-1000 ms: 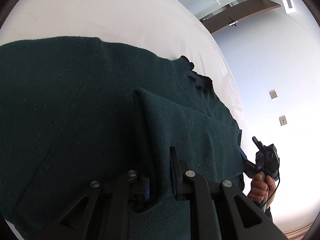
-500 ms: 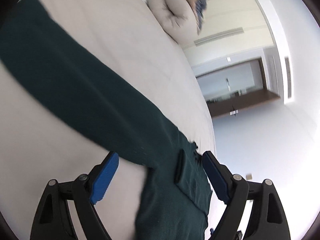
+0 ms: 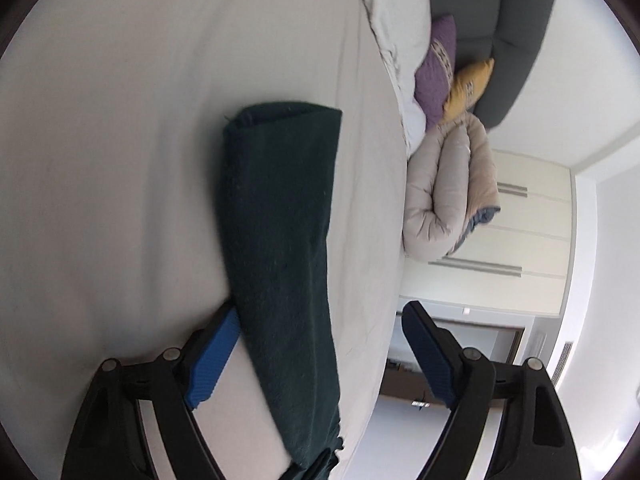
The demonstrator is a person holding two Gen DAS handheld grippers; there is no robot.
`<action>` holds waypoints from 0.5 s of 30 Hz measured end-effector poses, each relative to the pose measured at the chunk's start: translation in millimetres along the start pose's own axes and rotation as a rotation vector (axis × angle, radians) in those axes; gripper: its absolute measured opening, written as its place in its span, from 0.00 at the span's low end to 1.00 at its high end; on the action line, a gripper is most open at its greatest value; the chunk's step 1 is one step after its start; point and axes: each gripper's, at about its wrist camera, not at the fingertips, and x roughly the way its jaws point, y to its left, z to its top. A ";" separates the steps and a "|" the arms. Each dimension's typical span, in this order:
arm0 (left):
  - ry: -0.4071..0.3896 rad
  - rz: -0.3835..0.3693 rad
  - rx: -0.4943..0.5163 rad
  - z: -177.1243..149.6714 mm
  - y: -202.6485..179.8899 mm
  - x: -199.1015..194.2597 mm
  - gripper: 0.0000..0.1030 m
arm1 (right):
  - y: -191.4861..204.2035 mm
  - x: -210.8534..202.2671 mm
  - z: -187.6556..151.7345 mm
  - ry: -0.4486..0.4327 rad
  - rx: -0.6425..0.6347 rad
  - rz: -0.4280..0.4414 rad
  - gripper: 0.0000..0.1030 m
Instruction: Fold small clothes
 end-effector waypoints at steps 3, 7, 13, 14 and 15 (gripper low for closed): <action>-0.067 -0.010 -0.017 2.5 -2.5 2.6 0.80 | 4.8 -2.3 -5.8 -0.003 0.004 -0.002 0.59; 0.018 0.068 0.081 4.2 -9.4 27.0 0.07 | 9.2 -3.7 -8.2 -0.009 -0.004 -0.008 0.59; 0.037 0.116 0.373 -33.0 -59.8 29.9 0.06 | 2.8 -2.1 -1.6 -0.023 0.007 -0.007 0.59; 0.062 0.127 0.477 -50.8 -79.1 34.8 0.06 | 0.6 -2.8 0.0 -0.024 0.010 -0.007 0.59; 0.096 0.141 0.605 -75.3 -100.7 43.0 0.06 | -1.2 -2.6 2.7 -0.025 0.012 -0.007 0.59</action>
